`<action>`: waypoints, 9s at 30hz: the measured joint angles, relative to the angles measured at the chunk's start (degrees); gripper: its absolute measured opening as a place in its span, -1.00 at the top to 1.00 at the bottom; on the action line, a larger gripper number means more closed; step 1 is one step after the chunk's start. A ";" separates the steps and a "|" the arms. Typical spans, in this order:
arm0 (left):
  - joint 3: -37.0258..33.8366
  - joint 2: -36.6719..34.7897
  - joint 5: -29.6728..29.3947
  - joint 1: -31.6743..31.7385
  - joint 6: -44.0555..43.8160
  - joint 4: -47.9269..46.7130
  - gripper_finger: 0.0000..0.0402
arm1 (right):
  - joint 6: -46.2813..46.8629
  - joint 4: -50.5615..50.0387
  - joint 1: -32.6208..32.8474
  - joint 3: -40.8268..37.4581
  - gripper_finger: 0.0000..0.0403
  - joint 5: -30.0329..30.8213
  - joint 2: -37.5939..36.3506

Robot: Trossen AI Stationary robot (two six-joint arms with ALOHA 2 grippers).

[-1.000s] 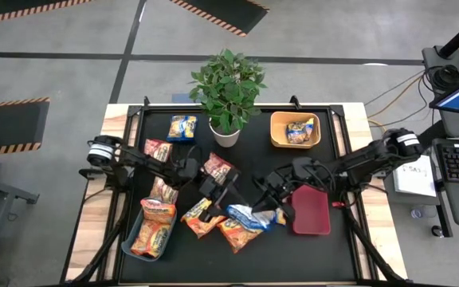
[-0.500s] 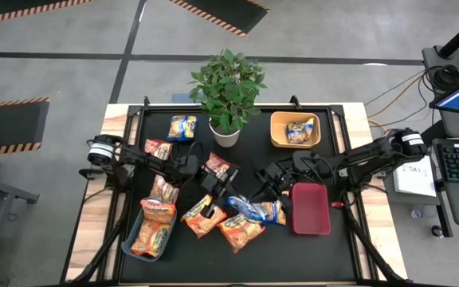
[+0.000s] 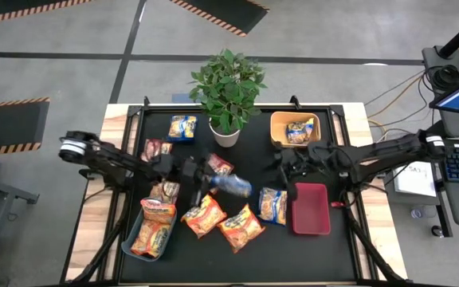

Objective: Sort Maruchan noodles
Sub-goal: Put the blue noodle pack into the yellow bin, then put the red noodle pack into the pink bin

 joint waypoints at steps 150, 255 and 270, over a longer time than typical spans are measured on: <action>18.36 -13.11 -21.85 0.00 -30.06 -109.85 -0.30 | -10.84 -7.48 -7.26 -15.27 0.32 23.43 -14.65; 2.89 10.88 -36.15 -3.98 -4.88 -30.91 0.99 | 0.06 6.02 -6.44 -15.07 0.36 11.40 -6.71; 2.60 5.16 -30.91 -6.71 -4.41 -43.01 1.00 | 22.99 1.18 -6.52 -4.38 -0.13 11.38 13.61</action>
